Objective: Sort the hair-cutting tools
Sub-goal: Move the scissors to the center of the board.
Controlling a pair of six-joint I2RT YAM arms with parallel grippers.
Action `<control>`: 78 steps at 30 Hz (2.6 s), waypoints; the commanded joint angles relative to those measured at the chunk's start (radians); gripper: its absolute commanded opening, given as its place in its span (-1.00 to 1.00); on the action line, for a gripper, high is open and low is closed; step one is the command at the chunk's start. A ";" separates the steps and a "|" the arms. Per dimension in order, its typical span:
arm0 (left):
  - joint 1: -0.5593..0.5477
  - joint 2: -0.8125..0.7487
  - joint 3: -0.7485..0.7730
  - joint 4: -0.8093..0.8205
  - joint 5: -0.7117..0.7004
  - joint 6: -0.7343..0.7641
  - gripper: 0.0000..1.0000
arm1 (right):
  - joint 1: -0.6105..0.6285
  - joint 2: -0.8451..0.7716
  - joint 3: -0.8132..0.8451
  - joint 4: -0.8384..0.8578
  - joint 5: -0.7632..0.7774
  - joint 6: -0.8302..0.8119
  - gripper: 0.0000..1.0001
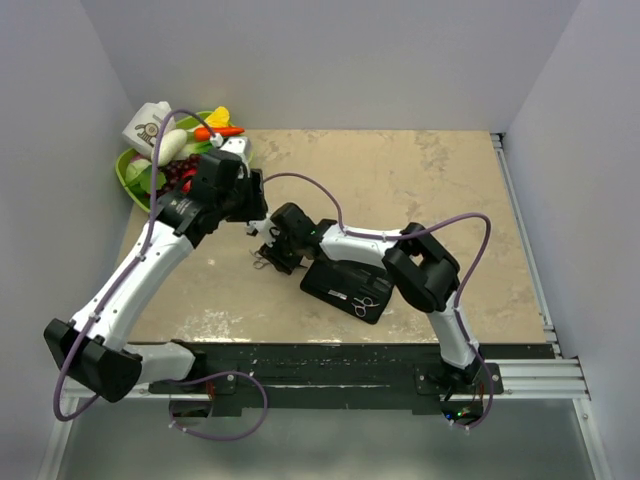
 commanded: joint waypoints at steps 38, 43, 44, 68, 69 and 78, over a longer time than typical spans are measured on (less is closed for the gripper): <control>0.009 -0.134 0.145 0.046 -0.157 -0.013 0.22 | -0.008 -0.097 0.013 -0.280 -0.178 0.576 -0.18; 0.009 -0.143 0.129 0.042 -0.179 -0.025 0.22 | -0.013 -0.060 0.020 -0.277 -0.152 0.572 -0.18; 0.009 -0.142 0.129 0.040 -0.180 -0.026 0.22 | -0.019 -0.053 0.015 -0.276 -0.144 0.572 -0.18; 0.009 -0.107 0.123 0.043 -0.199 -0.013 0.22 | -0.114 0.136 0.125 -0.214 0.102 0.583 -0.16; 0.009 -0.102 0.123 0.045 -0.199 -0.012 0.22 | -0.114 0.144 0.138 -0.216 0.115 0.580 -0.15; 0.009 -0.085 0.121 0.052 -0.180 -0.003 0.22 | -0.123 0.243 0.293 -0.239 0.146 0.563 -0.09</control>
